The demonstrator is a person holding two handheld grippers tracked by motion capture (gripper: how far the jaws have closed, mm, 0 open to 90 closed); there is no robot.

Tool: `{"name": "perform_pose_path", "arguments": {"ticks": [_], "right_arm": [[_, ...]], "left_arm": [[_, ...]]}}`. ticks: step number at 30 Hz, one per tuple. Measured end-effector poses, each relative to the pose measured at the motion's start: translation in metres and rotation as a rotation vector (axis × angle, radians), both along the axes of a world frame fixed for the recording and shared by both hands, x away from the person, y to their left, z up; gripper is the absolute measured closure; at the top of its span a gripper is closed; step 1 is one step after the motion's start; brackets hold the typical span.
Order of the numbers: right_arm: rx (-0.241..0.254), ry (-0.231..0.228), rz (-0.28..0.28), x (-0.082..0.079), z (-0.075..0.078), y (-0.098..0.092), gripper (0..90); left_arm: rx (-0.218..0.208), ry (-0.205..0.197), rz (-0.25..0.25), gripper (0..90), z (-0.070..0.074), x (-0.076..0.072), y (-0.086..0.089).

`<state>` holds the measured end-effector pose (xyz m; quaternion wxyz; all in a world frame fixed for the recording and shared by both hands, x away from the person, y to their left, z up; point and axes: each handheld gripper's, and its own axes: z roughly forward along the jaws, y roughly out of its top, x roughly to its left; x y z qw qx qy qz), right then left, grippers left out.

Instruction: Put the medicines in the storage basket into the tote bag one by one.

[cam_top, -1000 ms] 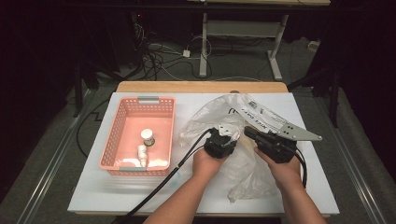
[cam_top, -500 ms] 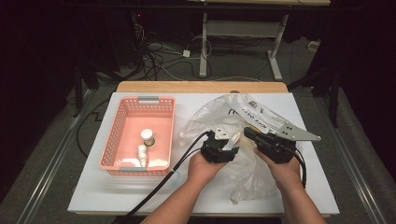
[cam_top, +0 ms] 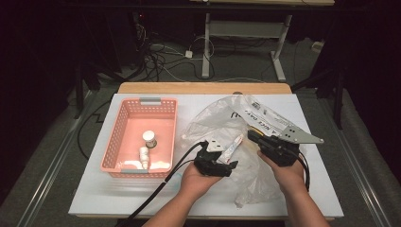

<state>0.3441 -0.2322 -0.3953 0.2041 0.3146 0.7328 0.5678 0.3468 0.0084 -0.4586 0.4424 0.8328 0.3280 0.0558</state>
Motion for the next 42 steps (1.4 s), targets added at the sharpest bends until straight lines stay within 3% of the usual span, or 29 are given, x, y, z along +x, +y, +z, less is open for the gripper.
{"name": "perform_pose_path", "arguments": {"ticks": [7,12,23,30,33,42], "right_arm": [[-0.020,0.002,-0.003,0.000,-0.001,0.000,90.0],[-0.037,0.000,-0.010,0.001,-0.001,-0.002,90.0],[-0.032,0.005,-0.002,-0.005,-0.006,0.001,90.0],[-0.039,-0.004,0.007,-0.006,-0.006,0.001,90.0],[-0.040,-0.007,0.012,-0.006,-0.005,0.001,90.0],[-0.038,-0.012,0.017,-0.006,-0.004,0.001,90.0]], "left_arm": [[-0.009,-0.002,0.010,13.8,-0.002,-0.009,0.009],[-0.003,0.014,-0.008,0.0,-0.002,-0.014,0.011],[-0.024,-0.027,-0.003,0.0,0.013,-0.031,0.026],[-0.038,-0.005,0.004,0.0,0.017,-0.038,0.045],[-0.024,-0.034,0.004,0.0,0.022,-0.043,0.050],[-0.034,-0.052,0.042,0.0,0.032,-0.049,0.075]]}}
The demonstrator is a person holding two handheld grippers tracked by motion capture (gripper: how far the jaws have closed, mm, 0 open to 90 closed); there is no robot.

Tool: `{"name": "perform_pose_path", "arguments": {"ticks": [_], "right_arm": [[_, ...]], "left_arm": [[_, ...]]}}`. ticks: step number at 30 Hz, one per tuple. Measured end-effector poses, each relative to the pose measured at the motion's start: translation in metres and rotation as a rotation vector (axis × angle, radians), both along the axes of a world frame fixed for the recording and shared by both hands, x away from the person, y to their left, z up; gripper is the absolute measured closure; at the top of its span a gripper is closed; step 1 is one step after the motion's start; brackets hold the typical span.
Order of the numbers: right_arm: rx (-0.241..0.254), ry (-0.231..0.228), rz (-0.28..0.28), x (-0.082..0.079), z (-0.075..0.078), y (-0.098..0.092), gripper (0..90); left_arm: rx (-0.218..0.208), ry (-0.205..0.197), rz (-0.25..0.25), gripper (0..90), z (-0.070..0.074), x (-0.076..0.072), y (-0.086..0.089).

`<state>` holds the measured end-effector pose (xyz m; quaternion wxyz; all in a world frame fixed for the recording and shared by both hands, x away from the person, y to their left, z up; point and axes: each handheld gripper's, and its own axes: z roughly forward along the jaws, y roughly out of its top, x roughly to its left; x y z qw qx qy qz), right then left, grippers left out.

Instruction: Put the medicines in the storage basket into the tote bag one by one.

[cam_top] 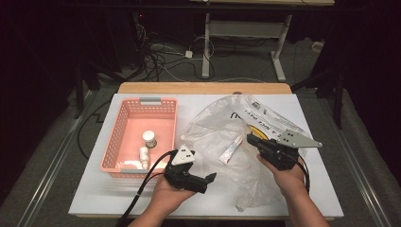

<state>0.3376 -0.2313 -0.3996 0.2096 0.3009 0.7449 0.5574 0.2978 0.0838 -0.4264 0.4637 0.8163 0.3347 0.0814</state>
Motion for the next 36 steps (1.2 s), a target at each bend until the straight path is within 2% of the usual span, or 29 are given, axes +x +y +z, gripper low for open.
{"name": "perform_pose_path", "arguments": {"ticks": [7,14,25,36], "right_arm": [[-0.003,0.001,-0.001,0.000,0.000,0.000,90.0],[-0.002,0.000,-0.002,0.000,0.000,0.000,90.0],[-0.001,-0.002,0.000,-0.001,0.000,-0.001,90.0],[0.004,0.002,-0.002,-0.001,0.001,-0.001,90.0]], "left_arm": [[0.016,-0.005,0.042,0.0,0.003,0.000,0.024],[0.007,0.003,0.090,0.0,0.003,0.001,0.045],[0.030,0.005,0.152,0.0,-0.001,0.003,0.067],[0.011,0.004,0.213,0.0,0.005,0.006,0.093]]}}
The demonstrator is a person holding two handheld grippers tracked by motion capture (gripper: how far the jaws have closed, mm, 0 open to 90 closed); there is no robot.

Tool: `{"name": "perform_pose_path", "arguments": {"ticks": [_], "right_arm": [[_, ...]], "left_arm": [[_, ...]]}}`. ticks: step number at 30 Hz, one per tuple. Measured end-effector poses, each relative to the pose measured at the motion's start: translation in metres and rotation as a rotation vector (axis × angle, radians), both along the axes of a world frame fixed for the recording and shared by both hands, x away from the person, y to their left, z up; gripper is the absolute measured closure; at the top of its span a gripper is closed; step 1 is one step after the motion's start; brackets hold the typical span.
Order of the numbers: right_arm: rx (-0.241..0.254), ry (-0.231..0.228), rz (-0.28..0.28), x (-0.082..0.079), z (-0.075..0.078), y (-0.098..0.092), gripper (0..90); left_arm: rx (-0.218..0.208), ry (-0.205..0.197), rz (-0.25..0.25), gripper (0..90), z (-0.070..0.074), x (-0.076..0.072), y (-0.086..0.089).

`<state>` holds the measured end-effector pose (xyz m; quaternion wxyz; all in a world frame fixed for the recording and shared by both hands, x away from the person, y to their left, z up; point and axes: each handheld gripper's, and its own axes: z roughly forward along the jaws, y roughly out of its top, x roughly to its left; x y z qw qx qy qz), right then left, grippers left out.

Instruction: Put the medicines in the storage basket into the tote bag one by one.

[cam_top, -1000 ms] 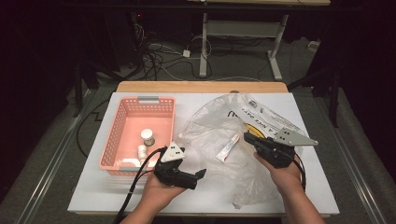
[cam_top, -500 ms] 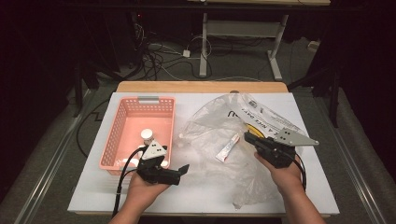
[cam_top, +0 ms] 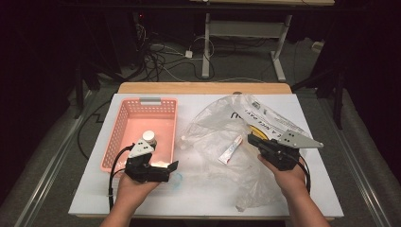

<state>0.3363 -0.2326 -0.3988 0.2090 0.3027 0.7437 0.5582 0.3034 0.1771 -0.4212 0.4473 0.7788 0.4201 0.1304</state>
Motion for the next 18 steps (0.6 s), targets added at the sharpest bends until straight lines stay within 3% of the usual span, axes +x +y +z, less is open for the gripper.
{"name": "perform_pose_path", "arguments": {"ticks": [18], "right_arm": [[-0.001,-0.005,0.003,0.000,0.001,-0.001,90.0]], "left_arm": [[0.017,0.006,0.104,0.0,-0.002,0.005,0.032]]}}
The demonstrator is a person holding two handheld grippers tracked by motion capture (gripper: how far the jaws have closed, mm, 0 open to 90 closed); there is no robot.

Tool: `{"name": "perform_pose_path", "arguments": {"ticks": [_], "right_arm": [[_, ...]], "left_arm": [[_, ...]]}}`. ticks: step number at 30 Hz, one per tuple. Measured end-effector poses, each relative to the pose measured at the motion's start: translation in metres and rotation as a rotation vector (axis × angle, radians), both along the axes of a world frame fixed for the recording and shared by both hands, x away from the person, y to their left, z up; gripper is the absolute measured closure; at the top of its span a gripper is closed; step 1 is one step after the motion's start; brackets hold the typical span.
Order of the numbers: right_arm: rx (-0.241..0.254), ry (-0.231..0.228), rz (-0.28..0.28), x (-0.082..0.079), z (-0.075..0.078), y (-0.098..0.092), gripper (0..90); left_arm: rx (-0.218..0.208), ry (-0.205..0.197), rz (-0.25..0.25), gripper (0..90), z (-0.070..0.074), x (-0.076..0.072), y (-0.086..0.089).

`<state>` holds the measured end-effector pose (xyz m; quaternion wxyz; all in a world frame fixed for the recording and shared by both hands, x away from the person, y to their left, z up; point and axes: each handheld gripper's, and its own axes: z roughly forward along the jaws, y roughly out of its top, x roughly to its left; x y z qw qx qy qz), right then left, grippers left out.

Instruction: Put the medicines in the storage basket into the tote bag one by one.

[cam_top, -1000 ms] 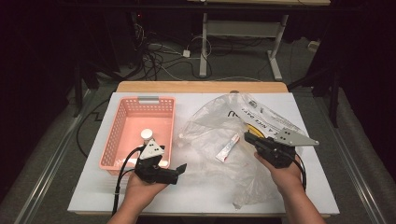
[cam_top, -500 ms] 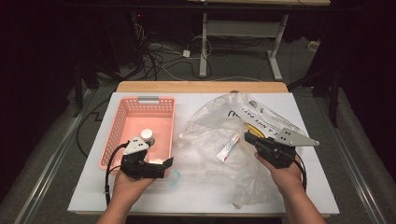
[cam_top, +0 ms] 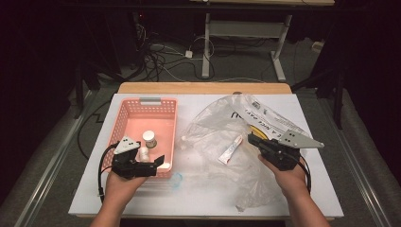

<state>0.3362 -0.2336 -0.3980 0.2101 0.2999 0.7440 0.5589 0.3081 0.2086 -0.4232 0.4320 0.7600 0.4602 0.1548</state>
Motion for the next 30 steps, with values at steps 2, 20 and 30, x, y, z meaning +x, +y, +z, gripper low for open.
{"name": "perform_pose_path", "arguments": {"ticks": [2,20,30], "right_arm": [[0.000,0.001,0.000,0.000,0.000,0.000,90.0],[0.000,-0.001,0.002,0.000,0.001,0.000,90.0],[0.009,-0.002,0.001,0.000,0.002,0.000,90.0]], "left_arm": [[0.006,0.000,0.009,0.0,0.000,0.000,0.003],[-0.036,-0.033,0.023,0.0,0.013,0.005,0.008],[-0.040,-0.045,0.032,0.0,0.031,0.028,0.003]]}}
